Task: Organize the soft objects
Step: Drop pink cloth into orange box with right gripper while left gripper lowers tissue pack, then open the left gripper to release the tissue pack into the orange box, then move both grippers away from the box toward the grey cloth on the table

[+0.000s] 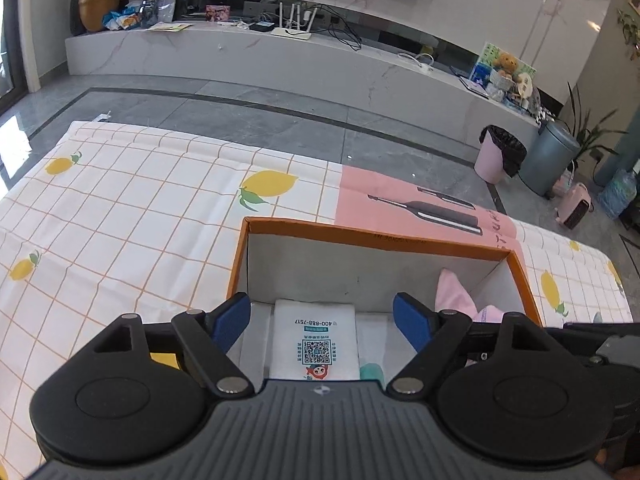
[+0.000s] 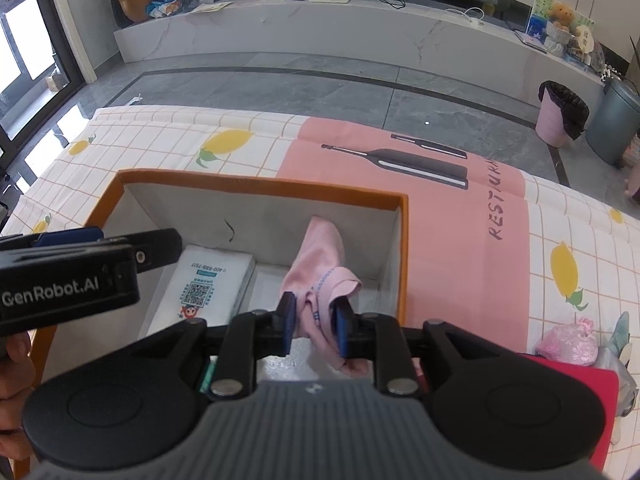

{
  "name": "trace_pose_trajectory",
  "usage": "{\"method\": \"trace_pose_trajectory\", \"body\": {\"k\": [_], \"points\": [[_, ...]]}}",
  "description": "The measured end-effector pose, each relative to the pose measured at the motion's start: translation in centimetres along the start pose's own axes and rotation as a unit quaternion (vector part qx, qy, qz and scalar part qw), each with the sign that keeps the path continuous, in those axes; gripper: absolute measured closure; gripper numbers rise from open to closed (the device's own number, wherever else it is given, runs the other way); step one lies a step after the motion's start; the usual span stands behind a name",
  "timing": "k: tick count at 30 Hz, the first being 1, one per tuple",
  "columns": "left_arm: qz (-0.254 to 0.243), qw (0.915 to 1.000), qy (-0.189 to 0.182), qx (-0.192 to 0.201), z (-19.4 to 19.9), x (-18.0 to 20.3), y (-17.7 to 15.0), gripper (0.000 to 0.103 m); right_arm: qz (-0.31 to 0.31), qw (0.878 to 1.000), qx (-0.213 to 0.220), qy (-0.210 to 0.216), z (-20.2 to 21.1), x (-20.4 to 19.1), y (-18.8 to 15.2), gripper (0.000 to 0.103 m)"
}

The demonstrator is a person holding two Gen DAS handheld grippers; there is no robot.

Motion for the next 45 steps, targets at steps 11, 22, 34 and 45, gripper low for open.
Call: {"method": "trace_pose_trajectory", "body": {"k": [11,22,34,45], "points": [[-0.022,0.9997,-0.004,-0.009,0.0,0.2,-0.3,0.008,0.063,0.997,0.039,0.015,1.4,-1.5,1.0,0.029],[-0.024,0.9996,-0.006,-0.014,0.1,0.2,-0.4,0.008,0.054,0.998,0.031,0.018,1.4,-2.1,0.9,0.006],[-0.006,0.9998,-0.01,-0.014,1.0,0.0,0.1,0.008,0.094,0.995,0.04,0.014,2.2,-3.5,1.1,0.003],[-0.027,0.9986,0.004,0.045,4.4,0.8,2.7,0.008,0.076,0.995,0.06,0.021,5.2,-3.0,0.8,0.003]]}}
Point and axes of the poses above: each gripper's, at about its wrist camera, not at the fingertips, and z roughly against the way its jaws point, x to its right, y to its top, the point moved 9 cm from there along -z, roughly the way its jaws point, and after that the axes turned 8 degrees about x, right-handed, at the moved point
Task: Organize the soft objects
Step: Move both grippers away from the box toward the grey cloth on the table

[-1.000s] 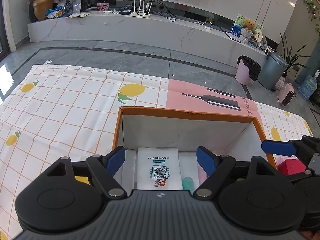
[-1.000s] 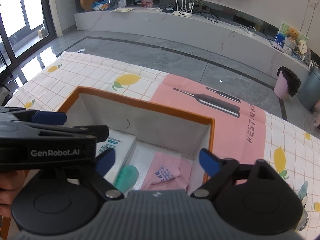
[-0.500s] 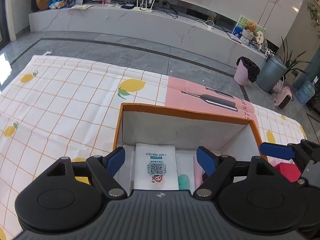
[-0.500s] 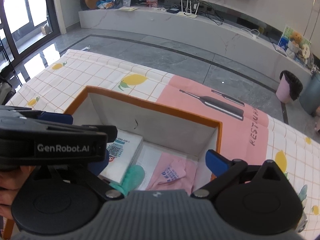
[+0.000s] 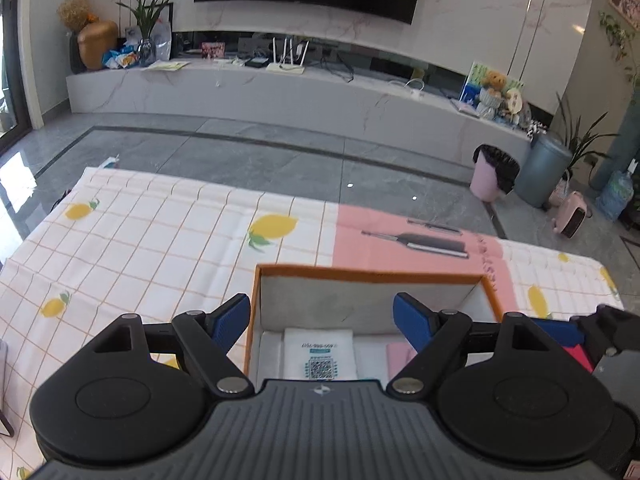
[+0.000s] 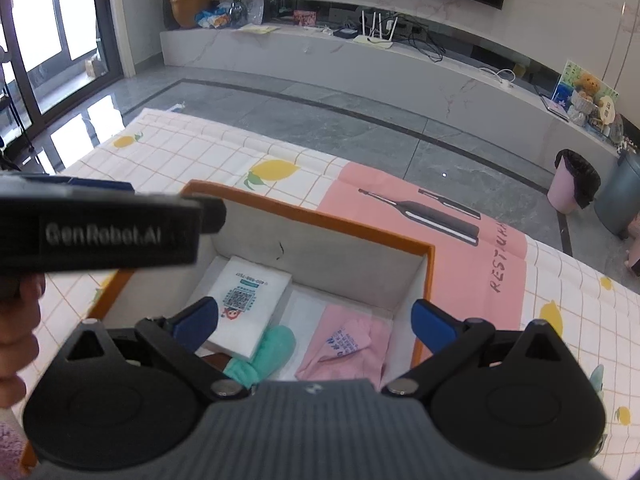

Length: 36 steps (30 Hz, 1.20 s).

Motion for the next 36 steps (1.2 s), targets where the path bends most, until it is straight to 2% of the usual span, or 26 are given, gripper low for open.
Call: {"method": "trace_pose_trajectory", "body": {"k": [5,11,14,18,25,30,33,36], "points": [[-0.005,0.9998,-0.011,0.017,1.5,0.6,0.7,0.008,-0.023,0.999,0.038,0.006,3.4,0.4,-0.2,0.003],[-0.025,0.9989,-0.033,0.021,3.1,2.4,0.0,0.008,-0.02,0.999,0.044,0.003,7.5,1.1,-1.9,0.003],[-0.039,0.9982,-0.042,0.015,4.0,3.6,-0.9,0.008,-0.021,1.0,0.018,0.002,9.7,1.9,-3.5,0.003],[-0.055,0.9956,-0.075,-0.003,5.0,5.5,-2.9,0.008,-0.062,0.998,-0.013,-0.007,12.4,4.4,-6.3,0.003],[-0.092,0.9905,-0.101,0.02,7.5,9.1,-4.0,0.008,-0.109,0.992,-0.021,-0.064,16.1,10.6,-11.9,0.002],[-0.106,0.9878,-0.112,0.017,8.5,11.6,-5.6,0.008,-0.165,0.979,-0.012,-0.122,17.4,16.4,-14.1,0.002],[-0.123,0.9854,-0.117,0.015,8.6,13.5,-6.7,0.008,-0.215,0.962,-0.013,-0.166,16.9,20.2,-15.4,0.002],[-0.144,0.9808,-0.131,0.009,9.1,15.7,-7.8,0.008,-0.277,0.943,-0.018,-0.183,15.6,23.3,-16.0,0.002]]}}
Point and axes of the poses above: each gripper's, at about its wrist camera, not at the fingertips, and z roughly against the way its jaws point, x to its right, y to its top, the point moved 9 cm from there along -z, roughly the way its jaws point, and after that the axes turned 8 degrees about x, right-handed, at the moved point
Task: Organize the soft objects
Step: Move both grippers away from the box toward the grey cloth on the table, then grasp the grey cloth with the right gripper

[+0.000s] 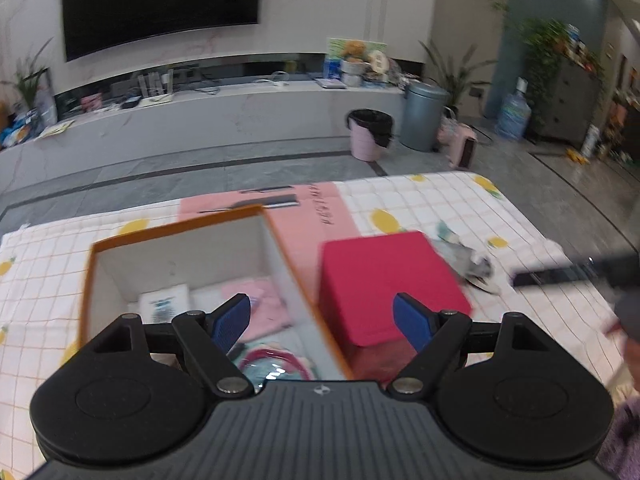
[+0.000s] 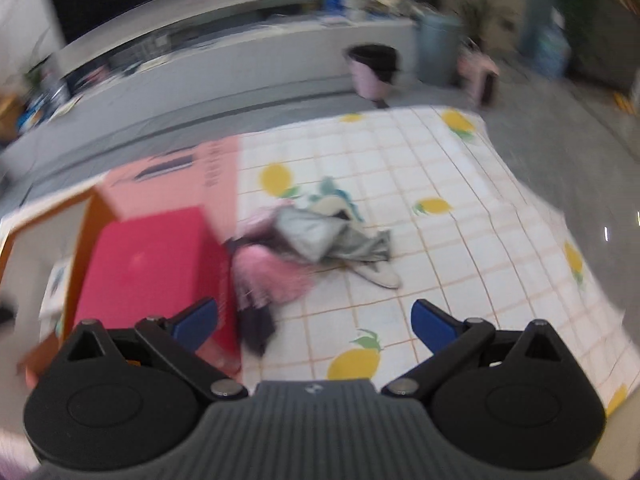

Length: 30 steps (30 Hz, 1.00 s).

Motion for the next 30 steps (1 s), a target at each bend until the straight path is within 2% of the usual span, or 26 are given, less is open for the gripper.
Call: {"method": "trace_pose_trajectory", "body": {"k": [3,6,9,11,13,17,19,20,21,22,26,30], "points": [[-0.021,0.9997,-0.013,-0.004,-0.1,2.3,-0.6,0.008,-0.057,0.998,-0.03,0.005,-3.0,1.3,1.0,0.002],[-0.037,0.9989,-0.023,-0.017,-0.9,4.5,-1.5,0.008,-0.088,0.996,-0.031,0.006,-6.2,1.6,2.3,0.002],[-0.055,0.9974,-0.034,-0.033,-1.8,6.2,-2.8,0.008,-0.121,0.991,-0.038,0.04,-9.9,1.1,3.2,0.003],[-0.067,0.9963,-0.038,-0.037,-2.2,7.0,-3.4,0.008,-0.156,0.985,-0.049,0.053,-12.0,1.3,3.2,0.009],[-0.078,0.995,-0.05,-0.038,-2.7,7.8,-3.9,0.008,-0.18,0.98,-0.053,0.061,-13.6,1.4,3.1,0.023],[-0.098,0.9911,-0.079,-0.043,-3.0,9.2,-4.7,0.008,-0.167,0.982,-0.062,0.062,-15.2,1.8,2.3,0.043],[-0.106,0.9898,-0.084,-0.046,-3.3,9.7,-4.9,0.008,-0.172,0.981,-0.056,0.072,-15.6,2.1,2.2,0.061],[-0.11,0.9891,-0.086,-0.047,-3.4,10.0,-5.1,0.008,-0.17,0.981,-0.053,0.075,-15.7,2.4,2.1,0.065],[-0.113,0.9885,-0.087,-0.049,-3.5,10.2,-5.2,0.008,-0.168,0.982,-0.051,0.076,-15.7,2.7,2.0,0.076],[-0.116,0.9881,-0.088,-0.051,-3.5,10.4,-5.4,0.008,-0.17,0.981,-0.05,0.076,-15.8,3.1,1.9,0.082],[-0.116,0.9875,-0.094,-0.05,-3.5,11.2,-6.1,0.008,-0.185,0.977,-0.057,0.086,-15.5,4.2,1.9,0.09],[-0.139,0.9843,-0.108,-0.018,-3.5,12.3,-5.9,0.008,-0.147,0.986,-0.039,0.064,-14.3,5.2,2.8,0.09]]}}
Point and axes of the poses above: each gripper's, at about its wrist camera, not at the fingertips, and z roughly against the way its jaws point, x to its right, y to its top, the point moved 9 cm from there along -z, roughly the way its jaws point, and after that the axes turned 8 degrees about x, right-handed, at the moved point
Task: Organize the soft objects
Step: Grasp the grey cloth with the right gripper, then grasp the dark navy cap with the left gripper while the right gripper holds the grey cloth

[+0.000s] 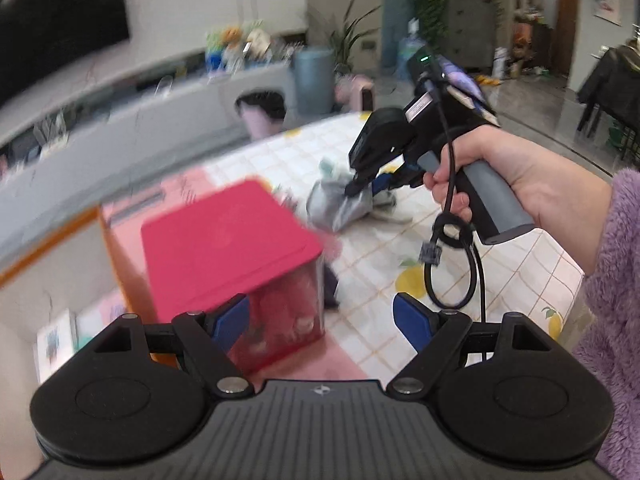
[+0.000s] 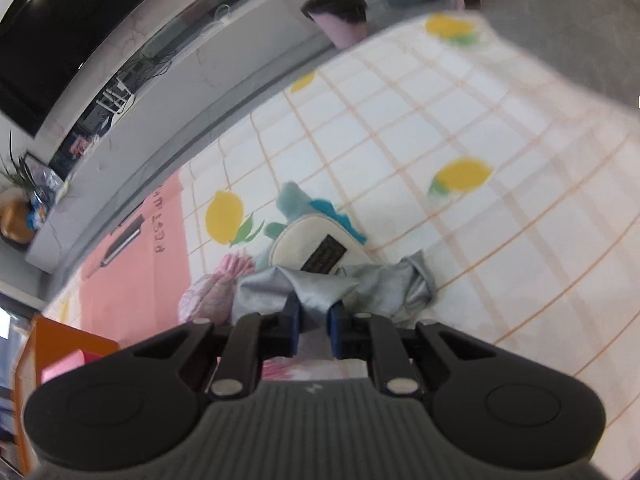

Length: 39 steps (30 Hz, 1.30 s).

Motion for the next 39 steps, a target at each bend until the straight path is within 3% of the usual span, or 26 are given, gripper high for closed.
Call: {"method": "trace_pose_trajectory", "body": {"k": [3,6,9,12,15,19,23,26,29,33,37,39], "points": [[-0.03,0.9989,0.002,0.036,0.1,1.3,0.8,0.008,0.033,0.999,-0.031,-0.012,0.8,0.0,-0.6,0.09],[-0.026,0.9983,-0.005,0.053,-0.3,3.1,1.0,0.008,0.083,0.995,-0.044,-0.033,2.0,0.1,-0.8,0.09],[-0.01,0.999,-0.006,0.044,-1.8,4.8,0.5,0.008,0.134,0.987,-0.023,-0.086,2.7,1.7,0.0,0.09],[0.002,0.9995,-0.004,0.03,-3.3,6.1,0.1,0.008,0.13,0.982,-0.025,-0.135,2.7,4.6,0.4,0.09],[0.008,0.9995,-0.001,0.03,-4.2,7.0,-0.1,0.008,0.159,0.968,-0.025,-0.192,2.8,6.7,0.6,0.09],[0.018,0.9991,0.015,0.034,-5.6,8.0,-0.7,0.008,0.172,0.964,-0.021,-0.202,3.0,7.3,1.0,0.09],[0.023,0.9955,0.067,0.064,-7.4,8.3,-1.0,0.008,0.185,0.962,-0.008,-0.2,3.5,6.5,1.4,0.088],[0.046,0.9897,0.125,0.053,-9.2,8.1,-1.0,0.008,0.178,0.967,-0.008,-0.181,4.0,5.8,1.4,0.086],[0.073,0.9804,0.176,0.052,-10.3,8.0,-0.5,0.008,0.189,0.965,-0.004,-0.179,4.0,5.5,1.6,0.086],[0.084,0.9604,0.262,0.046,-11.4,7.5,-0.4,0.008,0.18,0.968,-0.006,-0.174,3.7,5.8,1.8,0.086],[0.099,0.9591,0.261,0.048,-12.7,7.3,-0.8,0.008,0.192,0.964,-0.007,-0.185,3.2,6.1,2.0,0.085],[0.115,0.9493,0.288,0.053,-13.0,6.6,-1.1,0.008,0.193,0.964,-0.01,-0.185,3.0,6.1,1.9,0.085]]}}
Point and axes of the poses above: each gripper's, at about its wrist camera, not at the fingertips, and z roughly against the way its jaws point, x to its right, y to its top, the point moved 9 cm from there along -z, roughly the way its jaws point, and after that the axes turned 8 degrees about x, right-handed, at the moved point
